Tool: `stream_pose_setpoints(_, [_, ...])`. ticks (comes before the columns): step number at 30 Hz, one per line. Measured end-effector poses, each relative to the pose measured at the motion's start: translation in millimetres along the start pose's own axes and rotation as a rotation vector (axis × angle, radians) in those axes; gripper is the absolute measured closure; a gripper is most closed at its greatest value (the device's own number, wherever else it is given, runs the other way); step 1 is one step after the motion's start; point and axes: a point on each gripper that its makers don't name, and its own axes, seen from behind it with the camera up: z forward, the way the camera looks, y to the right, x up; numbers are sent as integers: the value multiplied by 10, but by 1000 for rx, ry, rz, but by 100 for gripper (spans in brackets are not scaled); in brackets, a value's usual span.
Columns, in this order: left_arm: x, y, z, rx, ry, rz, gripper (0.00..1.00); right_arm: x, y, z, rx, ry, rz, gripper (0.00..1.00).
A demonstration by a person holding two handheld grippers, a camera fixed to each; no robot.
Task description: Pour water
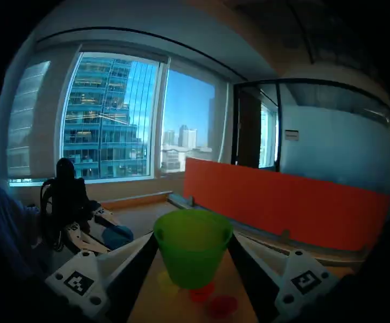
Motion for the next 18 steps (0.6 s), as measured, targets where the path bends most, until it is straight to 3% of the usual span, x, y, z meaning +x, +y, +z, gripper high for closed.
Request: stream_pose_setpoints(18, [-389,46,44,-28,-113,22,14,-771,10,-18,29,-161,26,8])
